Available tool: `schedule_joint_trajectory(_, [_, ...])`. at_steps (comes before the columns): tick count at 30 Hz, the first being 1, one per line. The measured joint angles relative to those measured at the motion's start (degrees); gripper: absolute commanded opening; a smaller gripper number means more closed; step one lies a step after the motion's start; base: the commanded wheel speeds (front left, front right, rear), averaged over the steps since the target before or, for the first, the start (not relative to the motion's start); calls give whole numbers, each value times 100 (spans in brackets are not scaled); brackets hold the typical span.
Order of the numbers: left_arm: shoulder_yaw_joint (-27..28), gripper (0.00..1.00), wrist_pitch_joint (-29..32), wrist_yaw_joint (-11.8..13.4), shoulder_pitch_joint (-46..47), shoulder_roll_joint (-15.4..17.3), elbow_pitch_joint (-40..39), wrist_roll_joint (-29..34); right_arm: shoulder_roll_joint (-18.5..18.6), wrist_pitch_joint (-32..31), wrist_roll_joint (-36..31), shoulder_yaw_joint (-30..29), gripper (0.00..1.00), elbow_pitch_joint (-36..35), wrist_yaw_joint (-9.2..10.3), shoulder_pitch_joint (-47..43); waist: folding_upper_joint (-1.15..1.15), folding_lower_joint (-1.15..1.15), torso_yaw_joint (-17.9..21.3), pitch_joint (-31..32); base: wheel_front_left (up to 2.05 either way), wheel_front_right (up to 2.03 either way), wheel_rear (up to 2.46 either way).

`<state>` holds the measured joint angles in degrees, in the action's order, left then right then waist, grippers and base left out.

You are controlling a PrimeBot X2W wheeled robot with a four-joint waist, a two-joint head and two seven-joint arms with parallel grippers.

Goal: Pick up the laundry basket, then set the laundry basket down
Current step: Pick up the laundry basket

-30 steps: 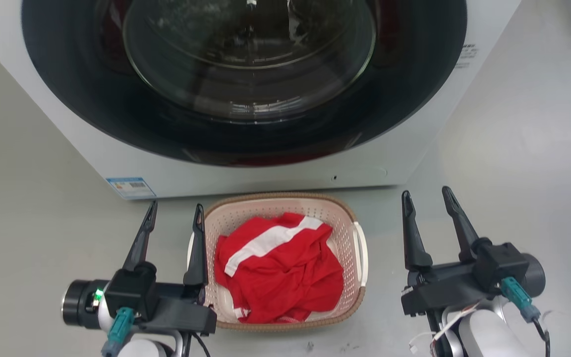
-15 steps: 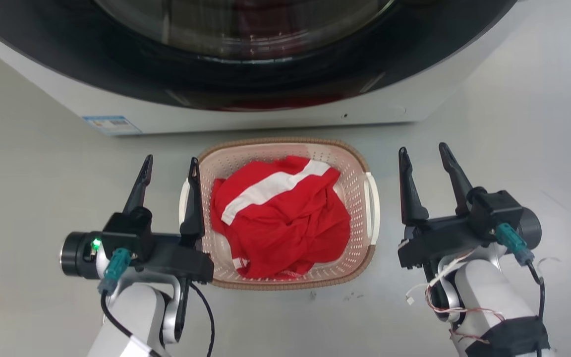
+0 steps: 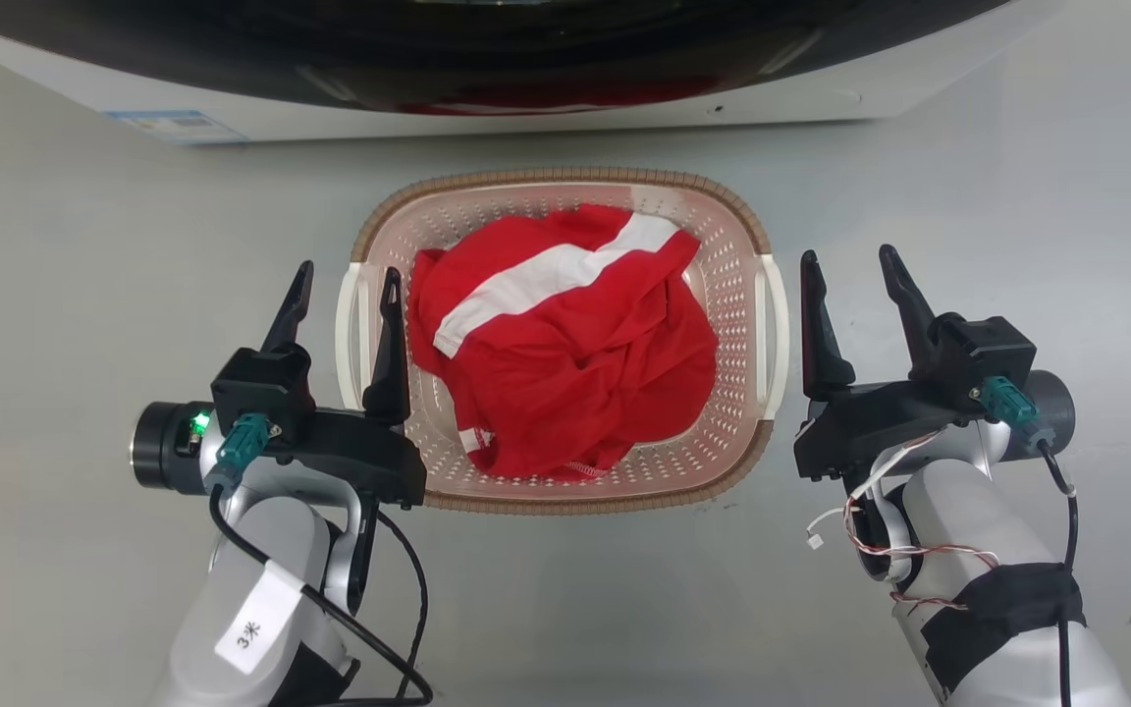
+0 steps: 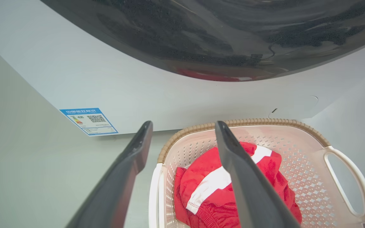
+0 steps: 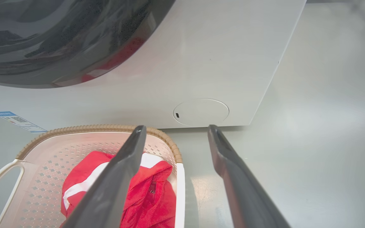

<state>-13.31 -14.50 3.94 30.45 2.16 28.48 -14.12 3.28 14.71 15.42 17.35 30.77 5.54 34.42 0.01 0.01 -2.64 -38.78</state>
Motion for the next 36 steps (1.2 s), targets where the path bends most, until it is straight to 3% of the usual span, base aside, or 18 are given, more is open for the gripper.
schedule_joint_trajectory(14, [-124, 100, 0, -194, 393, -13, 1002, -205, 11, -1, 293, 249, 100, 679, 34, 264, -1, -1, -59, -434, 0, 0, 0])
schedule_joint_trajectory(36, [189, 100, 0, -133, 1053, -24, 2103, -278, 36, 0, 584, 547, 100, 1039, 57, 737, -1, 0, -167, -1277, 0, 0, 0])
